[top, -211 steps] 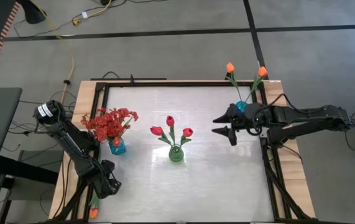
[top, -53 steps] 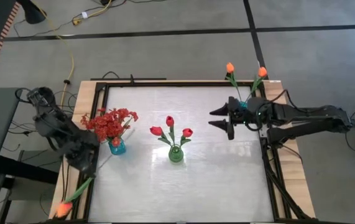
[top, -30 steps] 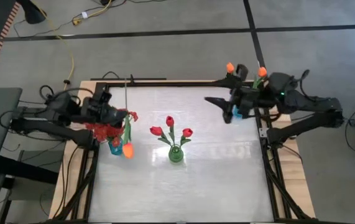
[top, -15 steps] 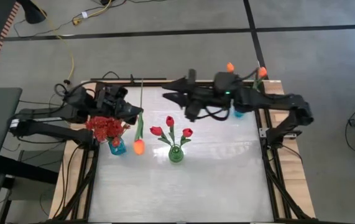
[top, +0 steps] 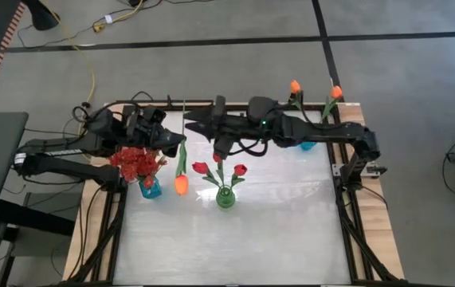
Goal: Sort flowers into vase by color
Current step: Put the orange flower into the right blue vase
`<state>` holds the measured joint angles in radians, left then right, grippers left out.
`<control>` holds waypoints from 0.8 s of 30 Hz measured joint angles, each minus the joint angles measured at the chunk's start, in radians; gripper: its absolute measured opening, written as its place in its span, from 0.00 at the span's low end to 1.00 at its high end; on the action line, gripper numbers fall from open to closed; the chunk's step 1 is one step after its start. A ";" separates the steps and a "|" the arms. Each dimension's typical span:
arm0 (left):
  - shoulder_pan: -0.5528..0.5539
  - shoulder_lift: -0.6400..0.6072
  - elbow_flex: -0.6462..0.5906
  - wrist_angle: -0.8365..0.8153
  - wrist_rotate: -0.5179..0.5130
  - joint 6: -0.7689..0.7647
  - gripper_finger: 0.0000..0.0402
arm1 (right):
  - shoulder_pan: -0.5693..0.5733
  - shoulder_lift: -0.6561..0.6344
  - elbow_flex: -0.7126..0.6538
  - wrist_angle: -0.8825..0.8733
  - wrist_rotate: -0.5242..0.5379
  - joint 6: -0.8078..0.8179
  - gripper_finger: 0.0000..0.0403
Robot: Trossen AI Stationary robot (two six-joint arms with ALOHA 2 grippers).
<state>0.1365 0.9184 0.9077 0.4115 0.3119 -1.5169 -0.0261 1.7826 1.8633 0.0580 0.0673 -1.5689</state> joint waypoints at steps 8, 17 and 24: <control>0.012 0.000 0.000 -0.005 0.025 0.001 0.00 | 0.006 0.007 0.000 0.037 -0.022 -0.016 0.63; 0.012 0.000 0.000 -0.087 0.043 0.003 0.00 | 0.005 0.007 0.000 0.017 -0.043 -0.011 0.48; 0.012 0.000 0.000 -0.082 0.044 0.005 0.00 | 0.004 0.007 0.000 -0.024 -0.043 -0.011 0.35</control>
<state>0.1486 0.9184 0.9077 0.3300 0.3556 -1.5124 -0.0223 1.7897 1.8633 0.0337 0.0247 -1.5794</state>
